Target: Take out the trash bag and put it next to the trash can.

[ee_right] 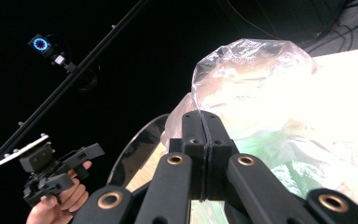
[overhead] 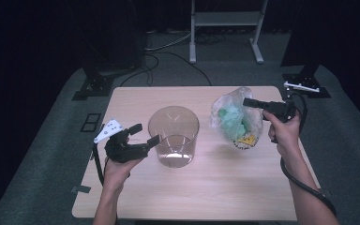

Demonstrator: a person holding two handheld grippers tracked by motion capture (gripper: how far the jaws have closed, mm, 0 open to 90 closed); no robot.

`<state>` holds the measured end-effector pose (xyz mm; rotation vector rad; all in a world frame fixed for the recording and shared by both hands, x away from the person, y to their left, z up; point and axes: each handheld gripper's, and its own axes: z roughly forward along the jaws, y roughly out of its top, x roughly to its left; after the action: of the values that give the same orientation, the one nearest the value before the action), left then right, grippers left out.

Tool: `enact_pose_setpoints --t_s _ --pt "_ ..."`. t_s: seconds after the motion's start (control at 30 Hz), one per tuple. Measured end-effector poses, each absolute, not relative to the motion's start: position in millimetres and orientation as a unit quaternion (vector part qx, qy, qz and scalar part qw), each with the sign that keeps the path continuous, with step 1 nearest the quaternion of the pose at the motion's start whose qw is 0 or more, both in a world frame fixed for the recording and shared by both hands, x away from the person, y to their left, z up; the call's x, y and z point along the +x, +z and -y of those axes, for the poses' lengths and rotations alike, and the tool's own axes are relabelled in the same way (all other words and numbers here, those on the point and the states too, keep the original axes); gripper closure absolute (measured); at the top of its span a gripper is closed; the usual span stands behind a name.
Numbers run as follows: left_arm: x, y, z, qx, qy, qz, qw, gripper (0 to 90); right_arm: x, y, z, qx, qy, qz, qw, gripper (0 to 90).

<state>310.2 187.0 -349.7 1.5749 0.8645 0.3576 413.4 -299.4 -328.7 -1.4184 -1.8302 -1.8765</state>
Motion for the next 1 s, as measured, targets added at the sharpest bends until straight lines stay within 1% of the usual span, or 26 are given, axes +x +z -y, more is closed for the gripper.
enact_pose_setpoints --t_s 0.5,1.0 --pt "312 -349 -180 0.684 0.149 -0.376 0.607 8.7 425 -367 278 -0.494 -0.584 0.639 0.08 90.0" --pt "314 -351 -180 0.684 0.147 -0.378 0.606 8.7 429 -389 258 -0.495 -0.555 0.663 0.087 90.0"
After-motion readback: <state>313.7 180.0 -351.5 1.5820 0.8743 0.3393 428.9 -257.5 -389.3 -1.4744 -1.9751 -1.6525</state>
